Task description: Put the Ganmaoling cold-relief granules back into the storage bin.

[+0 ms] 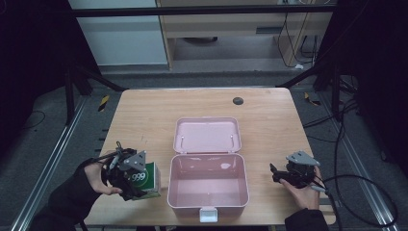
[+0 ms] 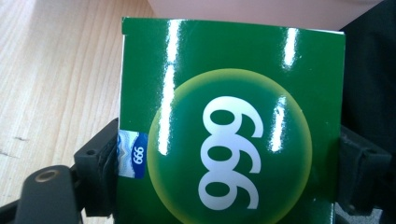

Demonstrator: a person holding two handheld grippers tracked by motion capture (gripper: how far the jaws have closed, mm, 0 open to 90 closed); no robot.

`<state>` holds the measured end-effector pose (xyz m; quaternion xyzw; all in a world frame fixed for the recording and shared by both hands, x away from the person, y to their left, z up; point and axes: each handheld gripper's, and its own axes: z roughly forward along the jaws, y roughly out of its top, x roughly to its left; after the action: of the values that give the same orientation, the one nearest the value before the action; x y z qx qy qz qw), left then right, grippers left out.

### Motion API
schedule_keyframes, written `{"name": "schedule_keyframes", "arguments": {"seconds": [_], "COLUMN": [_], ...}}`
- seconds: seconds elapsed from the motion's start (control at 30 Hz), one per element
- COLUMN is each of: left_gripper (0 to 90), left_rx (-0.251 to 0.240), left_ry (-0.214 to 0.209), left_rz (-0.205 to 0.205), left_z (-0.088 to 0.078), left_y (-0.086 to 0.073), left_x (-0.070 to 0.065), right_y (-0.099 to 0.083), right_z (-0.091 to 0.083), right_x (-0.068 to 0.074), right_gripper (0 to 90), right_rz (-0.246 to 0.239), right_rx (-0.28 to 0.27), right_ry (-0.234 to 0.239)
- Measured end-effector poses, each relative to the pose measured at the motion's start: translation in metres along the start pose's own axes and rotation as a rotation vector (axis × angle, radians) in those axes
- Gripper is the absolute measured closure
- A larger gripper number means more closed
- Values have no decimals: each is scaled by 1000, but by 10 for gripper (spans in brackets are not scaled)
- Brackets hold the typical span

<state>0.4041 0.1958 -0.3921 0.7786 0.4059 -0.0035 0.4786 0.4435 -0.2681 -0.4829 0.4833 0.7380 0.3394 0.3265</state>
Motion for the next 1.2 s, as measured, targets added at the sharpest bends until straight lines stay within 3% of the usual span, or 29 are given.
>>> {"name": "schedule_keyframes", "arguments": {"seconds": [0.53, 0.9, 1.2], "left_gripper": [142, 143, 144], "left_rx": [17, 19, 28], "left_ry": [0, 2, -21], "left_rz": [64, 68, 90], "left_z": [-24, -26, -31], "left_y": [32, 44, 54], "left_x": [-20, -27, -36], "right_y": [0, 0, 0], "right_z": [0, 0, 0], "right_x": [0, 0, 0], "right_gripper": [43, 43, 43], "right_rz": [-8, -14, -16], "right_rx": [2, 3, 6], "right_ry": [-1, -3, -3]}}
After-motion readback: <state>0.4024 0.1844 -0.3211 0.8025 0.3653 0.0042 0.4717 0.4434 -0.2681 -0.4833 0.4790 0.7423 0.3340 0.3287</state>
